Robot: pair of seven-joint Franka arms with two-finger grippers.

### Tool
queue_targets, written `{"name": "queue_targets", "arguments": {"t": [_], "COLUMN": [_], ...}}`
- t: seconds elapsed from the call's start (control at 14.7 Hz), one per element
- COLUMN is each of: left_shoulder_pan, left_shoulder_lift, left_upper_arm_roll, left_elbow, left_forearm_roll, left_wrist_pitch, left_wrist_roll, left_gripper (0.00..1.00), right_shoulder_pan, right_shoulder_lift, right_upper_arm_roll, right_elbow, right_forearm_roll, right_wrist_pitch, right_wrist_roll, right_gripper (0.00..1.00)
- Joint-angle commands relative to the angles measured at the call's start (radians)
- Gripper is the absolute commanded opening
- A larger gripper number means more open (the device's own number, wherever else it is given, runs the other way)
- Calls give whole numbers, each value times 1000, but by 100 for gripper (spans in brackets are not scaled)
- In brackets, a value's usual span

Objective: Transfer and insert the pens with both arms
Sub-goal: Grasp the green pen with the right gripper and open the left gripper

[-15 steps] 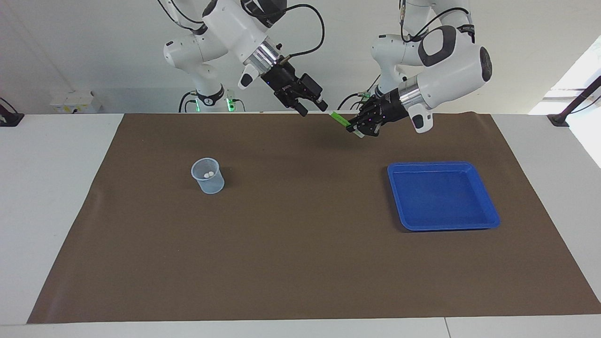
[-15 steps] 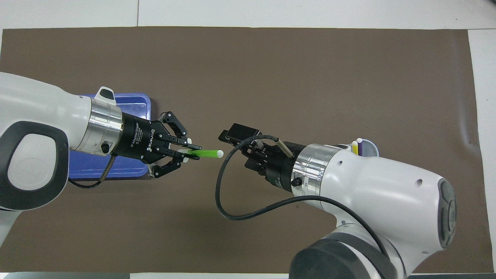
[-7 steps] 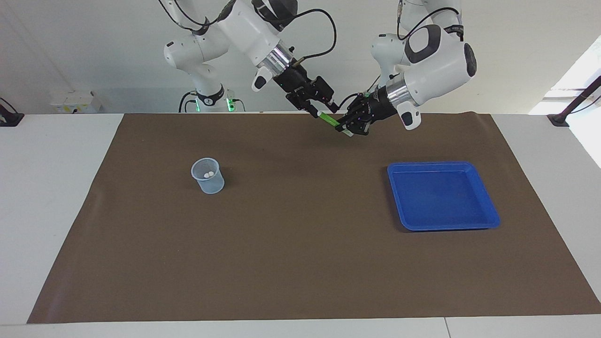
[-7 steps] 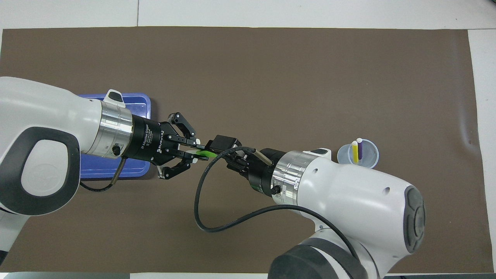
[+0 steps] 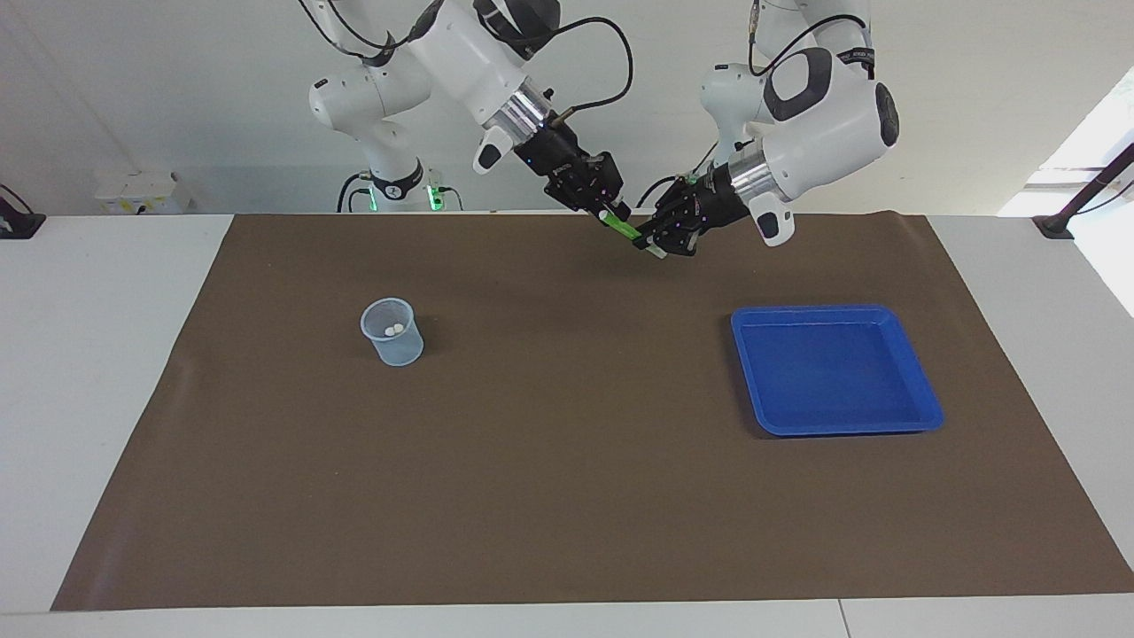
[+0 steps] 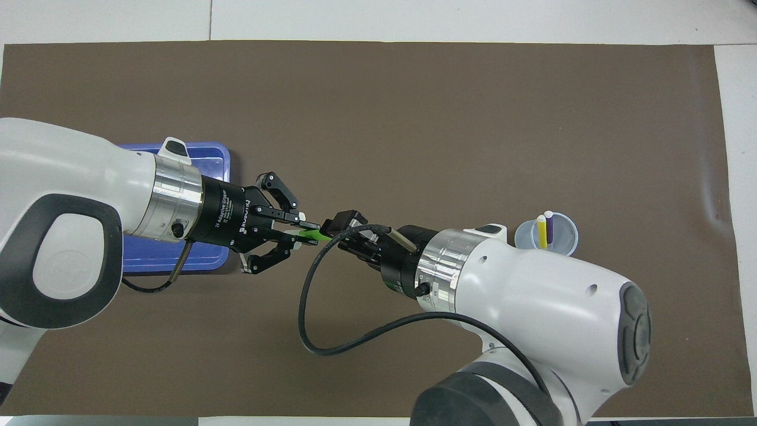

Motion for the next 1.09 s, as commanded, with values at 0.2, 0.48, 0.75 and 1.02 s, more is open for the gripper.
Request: {"name": "queue_targets", "arguments": {"t": [0.2,0.48,0.75,1.02], "left_shoulder_pan": [-4,-4,-13,-13], "left_shoulder_lift": [-35,-35,-35,-35], "left_upper_arm_roll": [9,11,12,12], "left_elbow": [-39,-38,-29,-29], "left_forearm_roll": [-22,-22,-19,-16], "left_wrist_pitch": [19,19,25,27], "left_wrist_roll": [-9,-10,26,30], "left_gripper": [0,0,100,100], "right_shoulder_pan": [-14,-20,-43,-179], "right_shoulder_lift": [-4,-4,-4,-13], "right_upper_arm_roll": [4,4,1,-5], "right_elbow": [-5,-5,7,93], "right_forearm_roll": [10,10,5,-160], "right_wrist_pitch": [-8,-12,-85,-418], "right_wrist_roll": [-14,-15,-47,-232], "right_gripper": [0,0,0,0]}}
